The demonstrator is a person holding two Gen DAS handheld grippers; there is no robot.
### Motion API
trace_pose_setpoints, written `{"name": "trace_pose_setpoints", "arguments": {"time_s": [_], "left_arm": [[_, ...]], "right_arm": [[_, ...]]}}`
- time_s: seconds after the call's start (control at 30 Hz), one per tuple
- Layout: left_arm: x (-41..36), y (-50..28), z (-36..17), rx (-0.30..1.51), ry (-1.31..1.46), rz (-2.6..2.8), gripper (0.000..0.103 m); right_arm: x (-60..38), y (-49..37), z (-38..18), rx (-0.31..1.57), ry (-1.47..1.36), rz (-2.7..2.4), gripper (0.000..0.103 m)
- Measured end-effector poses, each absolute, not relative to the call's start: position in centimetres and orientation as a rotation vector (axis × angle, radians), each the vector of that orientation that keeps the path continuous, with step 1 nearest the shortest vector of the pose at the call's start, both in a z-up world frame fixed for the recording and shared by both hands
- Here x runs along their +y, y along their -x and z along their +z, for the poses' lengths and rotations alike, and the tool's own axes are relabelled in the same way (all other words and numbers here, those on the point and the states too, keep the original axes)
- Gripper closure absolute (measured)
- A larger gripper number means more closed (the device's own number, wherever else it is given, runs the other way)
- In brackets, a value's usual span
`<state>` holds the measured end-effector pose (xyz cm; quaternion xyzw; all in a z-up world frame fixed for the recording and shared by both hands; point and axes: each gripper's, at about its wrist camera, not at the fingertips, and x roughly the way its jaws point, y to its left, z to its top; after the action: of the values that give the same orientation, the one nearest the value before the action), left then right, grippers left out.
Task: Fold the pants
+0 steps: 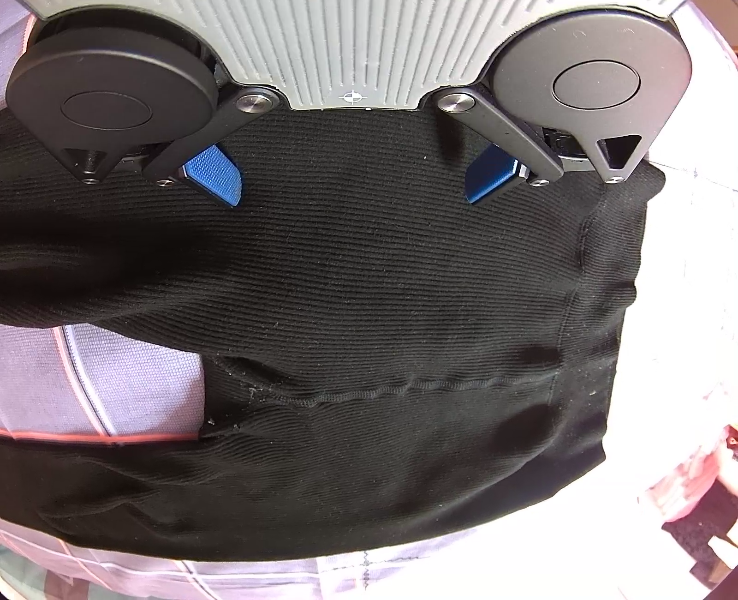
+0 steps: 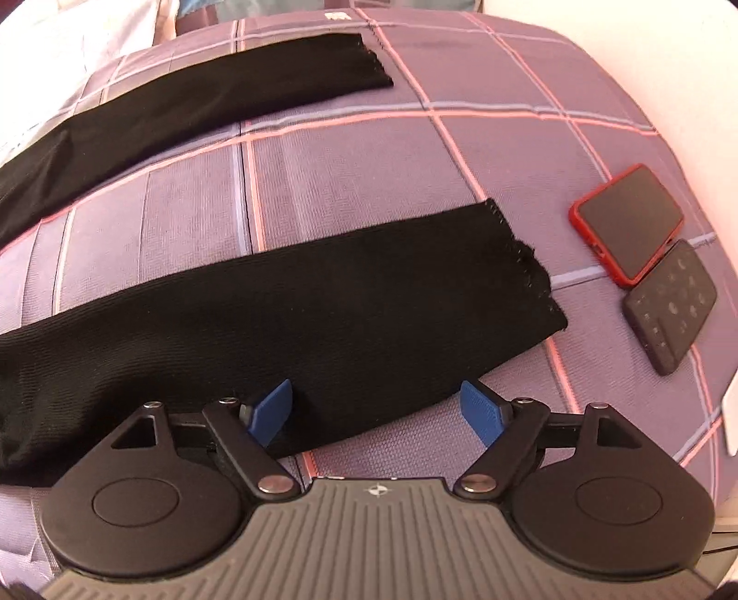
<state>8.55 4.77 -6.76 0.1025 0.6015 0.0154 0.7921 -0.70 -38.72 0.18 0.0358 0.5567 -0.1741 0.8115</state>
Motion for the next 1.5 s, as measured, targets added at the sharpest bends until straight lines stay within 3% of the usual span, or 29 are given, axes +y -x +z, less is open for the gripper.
{"name": "trace_pose_setpoints", "arguments": {"time_s": [0.27,0.4,0.67,0.83,1.07,1.27,1.5], "left_arm": [[4.8,-8.7,-6.9,1.29,-0.23,0.032,0.0],[4.9,-8.6,-6.9,1.288,-0.225,0.03,0.0],[6.0,-8.6,-7.0,1.294,-0.168,0.011,0.0],[6.5,-8.6,-7.2,1.294,-0.142,0.005,0.0],[6.8,-8.6,-7.3,1.29,-0.142,-0.004,0.0],[7.3,-8.0,-7.1,1.282,-0.138,-0.022,0.0],[8.6,-7.5,-6.4,1.296,-0.133,0.006,0.0]], "right_arm": [[-28.3,-0.8,2.0,1.089,-0.062,-0.039,0.026],[-23.1,-0.9,-0.1,1.158,0.048,0.085,0.03],[-22.2,0.5,0.3,1.304,0.178,0.12,0.032],[-19.8,-1.2,2.6,1.181,0.139,0.163,0.032],[-14.0,-2.1,-0.8,1.262,0.129,0.326,0.032],[-12.5,-0.4,-1.2,1.354,0.321,0.428,0.019],[-8.4,-2.1,1.7,1.183,0.237,0.557,0.023]]}}
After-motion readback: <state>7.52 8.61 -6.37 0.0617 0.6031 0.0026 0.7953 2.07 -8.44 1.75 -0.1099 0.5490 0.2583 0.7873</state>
